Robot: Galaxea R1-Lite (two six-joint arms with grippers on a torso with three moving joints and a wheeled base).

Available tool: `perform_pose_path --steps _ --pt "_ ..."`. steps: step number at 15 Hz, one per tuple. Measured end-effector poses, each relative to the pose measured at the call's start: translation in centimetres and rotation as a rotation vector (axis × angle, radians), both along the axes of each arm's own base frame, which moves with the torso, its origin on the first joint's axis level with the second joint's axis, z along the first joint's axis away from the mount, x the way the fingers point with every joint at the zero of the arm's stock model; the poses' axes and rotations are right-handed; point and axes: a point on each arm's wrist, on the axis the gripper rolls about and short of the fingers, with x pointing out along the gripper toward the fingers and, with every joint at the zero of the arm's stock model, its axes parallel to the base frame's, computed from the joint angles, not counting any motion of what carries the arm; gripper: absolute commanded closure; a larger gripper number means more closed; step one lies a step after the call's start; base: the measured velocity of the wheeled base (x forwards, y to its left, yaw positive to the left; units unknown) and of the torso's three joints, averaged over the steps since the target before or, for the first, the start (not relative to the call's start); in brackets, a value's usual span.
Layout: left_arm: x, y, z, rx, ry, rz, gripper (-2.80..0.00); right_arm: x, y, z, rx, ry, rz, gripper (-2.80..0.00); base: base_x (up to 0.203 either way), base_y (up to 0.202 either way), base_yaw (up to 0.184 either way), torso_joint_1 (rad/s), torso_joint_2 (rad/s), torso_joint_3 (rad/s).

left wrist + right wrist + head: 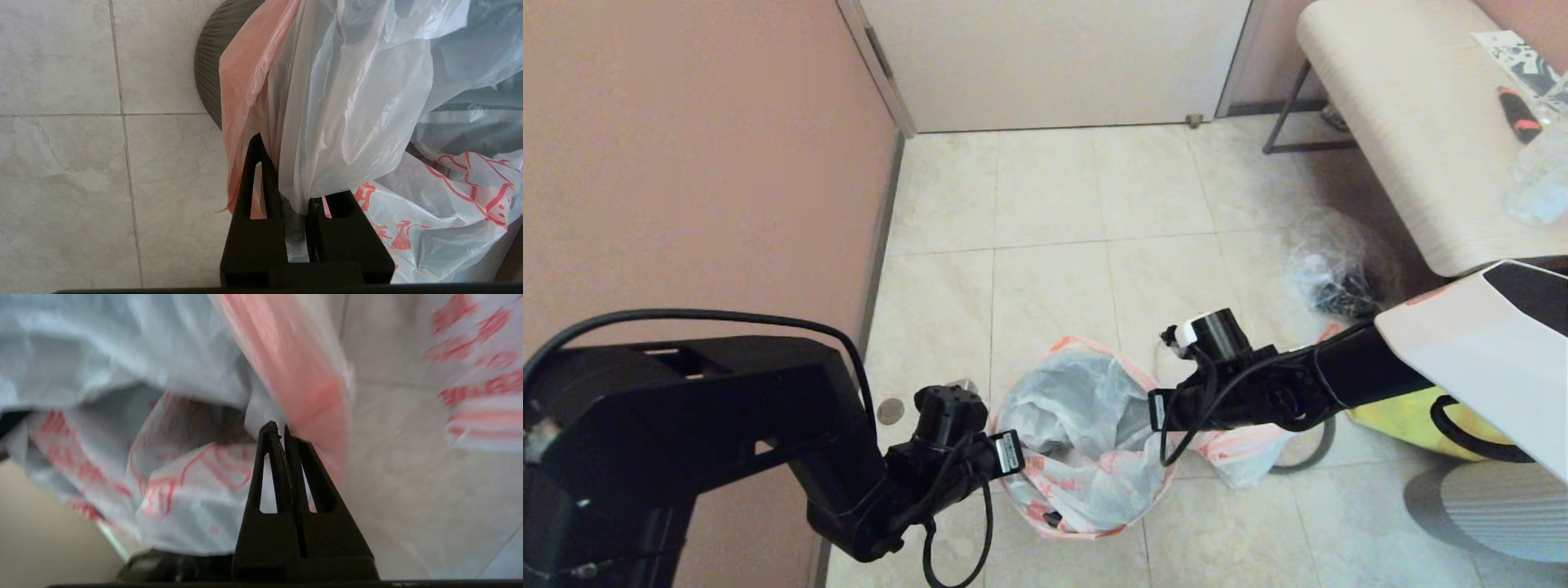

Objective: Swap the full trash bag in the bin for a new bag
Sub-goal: Put the new garbage bag on the trash can

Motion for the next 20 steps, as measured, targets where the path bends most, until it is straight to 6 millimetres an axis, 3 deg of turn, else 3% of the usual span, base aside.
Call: perform_pose_path --steps 6,12,20 --pt "0.0 0.0 0.0 0.001 -0.001 0.001 0.00 0.4 -1.1 0.8 0.001 -0.031 -0.039 0.00 0.000 0.000 0.000 0.000 0.00 0.000" --pt "0.0 0.0 0.0 0.001 -0.001 0.002 0.00 1.7 -1.1 -0.3 0.022 -0.087 -0.059 0.00 0.000 0.000 0.000 0.000 0.00 0.000" --pt "0.0 0.0 0.0 0.002 -0.001 0.001 0.00 2.8 -1.3 -0.3 0.048 -0.187 -0.100 0.00 0.000 0.000 0.000 0.000 0.00 0.000"
